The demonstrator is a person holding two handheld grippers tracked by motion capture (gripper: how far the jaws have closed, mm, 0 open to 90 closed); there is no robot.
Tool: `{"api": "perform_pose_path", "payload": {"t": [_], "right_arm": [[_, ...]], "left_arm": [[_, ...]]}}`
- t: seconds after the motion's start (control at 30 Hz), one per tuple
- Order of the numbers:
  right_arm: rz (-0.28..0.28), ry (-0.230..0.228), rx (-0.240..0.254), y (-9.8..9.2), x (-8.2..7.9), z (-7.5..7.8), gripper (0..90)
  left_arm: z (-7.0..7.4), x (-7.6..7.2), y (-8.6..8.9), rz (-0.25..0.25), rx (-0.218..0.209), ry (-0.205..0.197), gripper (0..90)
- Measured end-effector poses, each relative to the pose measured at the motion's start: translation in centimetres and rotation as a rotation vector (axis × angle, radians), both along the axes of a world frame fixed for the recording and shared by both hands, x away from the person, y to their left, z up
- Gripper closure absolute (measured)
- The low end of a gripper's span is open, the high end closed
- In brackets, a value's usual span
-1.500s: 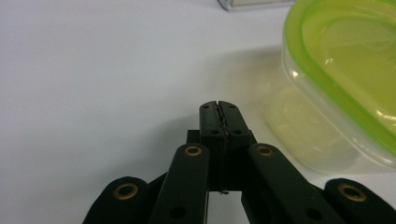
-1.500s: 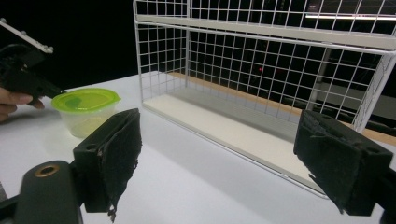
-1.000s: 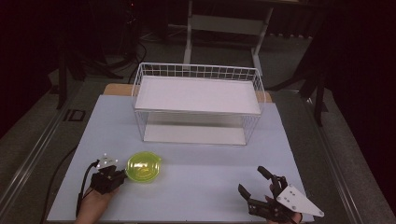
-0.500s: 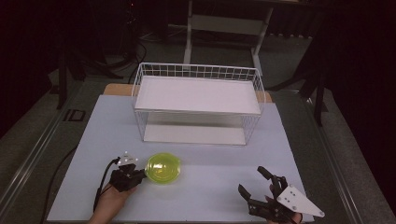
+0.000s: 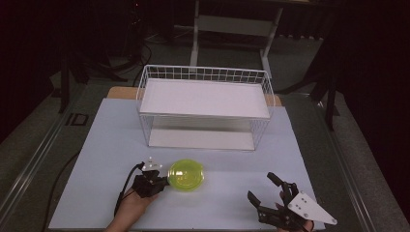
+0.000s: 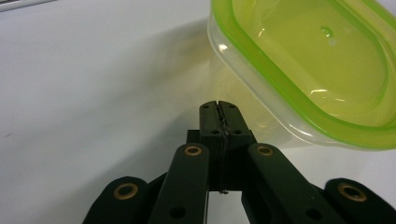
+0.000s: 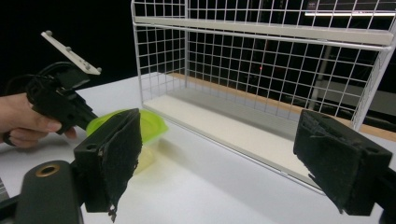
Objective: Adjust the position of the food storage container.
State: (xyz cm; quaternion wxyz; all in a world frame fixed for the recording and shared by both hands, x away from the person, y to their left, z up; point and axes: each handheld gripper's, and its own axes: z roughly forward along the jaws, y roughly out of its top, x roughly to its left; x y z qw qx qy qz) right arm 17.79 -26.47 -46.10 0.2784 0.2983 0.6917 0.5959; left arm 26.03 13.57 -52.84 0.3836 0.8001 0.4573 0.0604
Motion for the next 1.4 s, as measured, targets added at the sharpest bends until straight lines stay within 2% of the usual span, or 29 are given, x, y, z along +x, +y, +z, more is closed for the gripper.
{"api": "perform_pose_path", "payload": {"t": [0.23, 0.6, 0.77, 0.83, 0.93, 1.0, 1.1, 1.13, 1.2, 1.23, 1.3, 1.33, 1.4], "right_arm": [[-0.001, -0.002, 0.001, -0.1, -0.1, 0.0, 15.2], [-0.009, 0.0, 0.004, -0.5, -0.1, 0.0, 15.2], [-0.009, 0.0, 0.003, -0.4, 0.0, 0.0, 15.2], [-0.012, 0.002, 0.0, -0.4, 0.0, -0.1, 15.2], [-0.015, 0.0, -0.003, -0.4, 0.1, -0.1, 15.3], [-0.017, -0.003, -0.004, -0.4, 0.1, -0.1, 15.2], [-0.018, -0.005, -0.008, -0.3, 0.1, 0.0, 15.2], [-0.018, -0.005, -0.008, -0.3, 0.1, 0.0, 15.2], [-0.02, -0.007, -0.014, -0.2, 0.1, -0.1, 15.3], [-0.019, -0.006, -0.018, -0.1, 0.1, -0.1, 15.3], [-0.018, -0.002, -0.02, 0.0, 0.1, -0.1, 15.3], [-0.017, -0.002, -0.027, 0.1, 0.2, -0.1, 15.2], [-0.01, 0.008, -0.026, 0.2, 0.2, 0.0, 15.2]], "left_arm": [[0.0, 0.9, -2.0, -0.036, 0.017, 0.004, 89.9], [-0.1, 1.3, -4.1, -0.079, 0.008, 0.015, 89.9], [-0.1, 1.3, -4.4, -0.093, 0.006, 0.014, 89.8], [0.0, 1.3, -4.3, -0.091, 0.023, 0.01, 89.7], [0.2, 1.2, -3.4, -0.068, 0.013, -0.014, 89.4], [0.4, 1.1, -3.0, -0.069, 0.0, -0.025, 85.5], [1.1, 0.2, -1.5, -0.109, -0.05, -0.081, 80.6], [1.1, 0.2, -1.5, -0.109, -0.05, -0.081, 77.2], [1.6, -0.3, -0.8, -0.113, -0.035, -0.12, 75.2], [1.8, -0.5, -0.4, -0.132, -0.053, -0.131, 72.2], [2.2, -1.0, 0.5, -0.132, -0.08, -0.151, 72.1], [2.5, -1.5, 1.3, -0.14, -0.124, -0.167, 69.3], [2.7, -1.8, 1.6, -0.148, -0.138, -0.177, 62.2]]}}
